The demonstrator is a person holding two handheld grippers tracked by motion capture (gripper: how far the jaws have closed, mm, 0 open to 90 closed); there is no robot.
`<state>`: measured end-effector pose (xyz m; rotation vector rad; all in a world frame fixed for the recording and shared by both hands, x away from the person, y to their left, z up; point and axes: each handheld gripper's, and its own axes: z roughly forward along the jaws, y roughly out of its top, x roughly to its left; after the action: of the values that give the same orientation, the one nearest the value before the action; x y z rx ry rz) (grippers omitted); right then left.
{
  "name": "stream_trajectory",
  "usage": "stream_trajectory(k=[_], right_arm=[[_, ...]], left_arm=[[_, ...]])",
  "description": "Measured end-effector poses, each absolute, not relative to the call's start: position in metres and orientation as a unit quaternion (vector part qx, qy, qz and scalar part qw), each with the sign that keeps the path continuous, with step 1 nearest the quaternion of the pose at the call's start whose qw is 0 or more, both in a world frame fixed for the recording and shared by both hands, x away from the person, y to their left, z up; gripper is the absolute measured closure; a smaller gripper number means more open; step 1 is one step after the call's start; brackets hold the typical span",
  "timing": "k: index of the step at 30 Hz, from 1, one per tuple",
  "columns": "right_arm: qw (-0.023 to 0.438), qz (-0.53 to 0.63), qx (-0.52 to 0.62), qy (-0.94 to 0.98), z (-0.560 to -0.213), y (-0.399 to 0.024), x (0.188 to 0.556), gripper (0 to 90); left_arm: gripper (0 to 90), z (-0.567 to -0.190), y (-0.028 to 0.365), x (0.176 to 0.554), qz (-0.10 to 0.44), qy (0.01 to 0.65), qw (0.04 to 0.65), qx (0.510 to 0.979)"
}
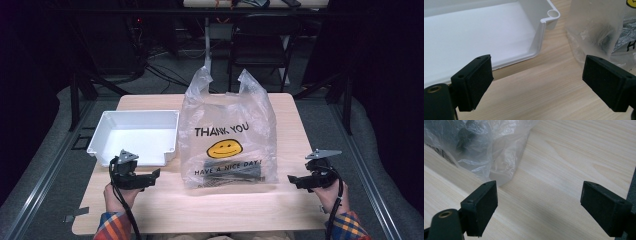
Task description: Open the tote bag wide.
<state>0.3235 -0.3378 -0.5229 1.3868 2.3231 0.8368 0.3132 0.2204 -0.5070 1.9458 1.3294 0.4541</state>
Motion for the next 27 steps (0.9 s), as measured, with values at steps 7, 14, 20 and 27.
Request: stream_trajectory(k=[7, 14, 20, 27], right_arm=[[0.151, 0.301, 0.482, 0.809, -0.519, -0.336, 0.325, 14.6], [0.149, 0.311, 0.476, 0.809, -0.511, -0.329, 0.324, 15.1], [0.153, 0.318, 0.464, 0.813, -0.503, -0.319, 0.329, 16.2], [0.129, 0.368, 0.455, 0.800, -0.488, -0.305, 0.344, 18.4]], left_arm=[[9.3, -0.503, 0.209, 0.316, 0.175, 0.503, 0.368, 0.762], [9.4, -0.499, 0.199, 0.316, 0.169, 0.491, 0.380, 0.765], [10.1, -0.493, 0.195, 0.320, 0.175, 0.483, 0.391, 0.764], [14.9, -0.483, 0.180, 0.333, 0.159, 0.473, 0.431, 0.752]])
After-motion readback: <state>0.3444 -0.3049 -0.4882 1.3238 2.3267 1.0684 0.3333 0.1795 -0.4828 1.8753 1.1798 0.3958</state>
